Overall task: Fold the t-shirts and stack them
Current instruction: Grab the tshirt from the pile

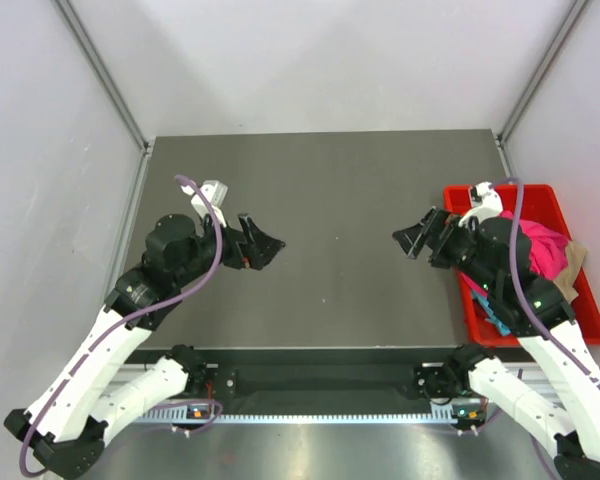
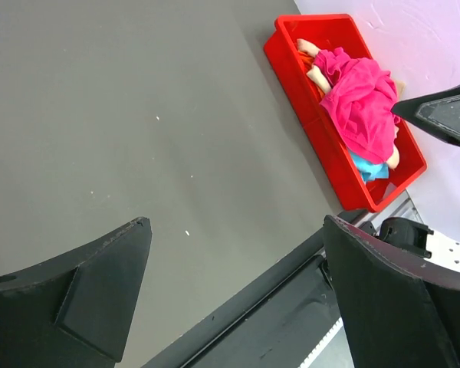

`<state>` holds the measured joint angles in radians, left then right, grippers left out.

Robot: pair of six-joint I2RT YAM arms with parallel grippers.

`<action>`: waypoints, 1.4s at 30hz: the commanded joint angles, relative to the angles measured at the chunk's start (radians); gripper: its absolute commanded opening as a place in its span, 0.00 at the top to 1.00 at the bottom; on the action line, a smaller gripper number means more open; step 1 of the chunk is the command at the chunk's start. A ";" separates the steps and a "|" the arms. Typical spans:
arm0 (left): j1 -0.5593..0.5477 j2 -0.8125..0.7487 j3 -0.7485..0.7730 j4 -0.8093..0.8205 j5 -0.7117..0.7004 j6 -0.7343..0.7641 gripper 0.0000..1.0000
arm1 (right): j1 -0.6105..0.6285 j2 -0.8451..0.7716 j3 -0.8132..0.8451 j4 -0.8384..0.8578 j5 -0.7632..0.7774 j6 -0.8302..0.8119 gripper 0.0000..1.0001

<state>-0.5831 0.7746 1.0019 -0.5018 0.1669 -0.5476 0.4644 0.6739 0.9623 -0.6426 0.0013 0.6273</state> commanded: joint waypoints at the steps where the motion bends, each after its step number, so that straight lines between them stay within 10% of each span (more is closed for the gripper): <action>1: 0.000 -0.014 0.007 -0.004 -0.020 0.012 0.02 | 0.010 -0.011 0.001 -0.014 0.069 0.031 0.00; 7: 0.000 0.000 -0.038 -0.035 -0.194 -0.018 0.01 | 0.010 0.036 0.042 -0.101 0.357 0.032 0.00; 14: 0.002 0.087 -0.039 -0.030 -0.023 -0.035 0.02 | -0.090 0.234 0.108 -0.169 0.838 -0.009 0.00; 33: 0.002 0.078 -0.031 -0.049 -0.009 -0.043 0.03 | -0.852 0.487 -0.146 0.179 0.572 -0.087 0.24; 42: 0.002 0.111 -0.048 0.022 0.031 -0.113 0.06 | -0.900 0.498 -0.099 0.221 0.450 -0.103 0.73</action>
<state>-0.5823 0.8864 0.9337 -0.5465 0.1646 -0.6273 -0.4175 1.1942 0.7967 -0.4576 0.4812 0.5415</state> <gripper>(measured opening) 0.945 0.289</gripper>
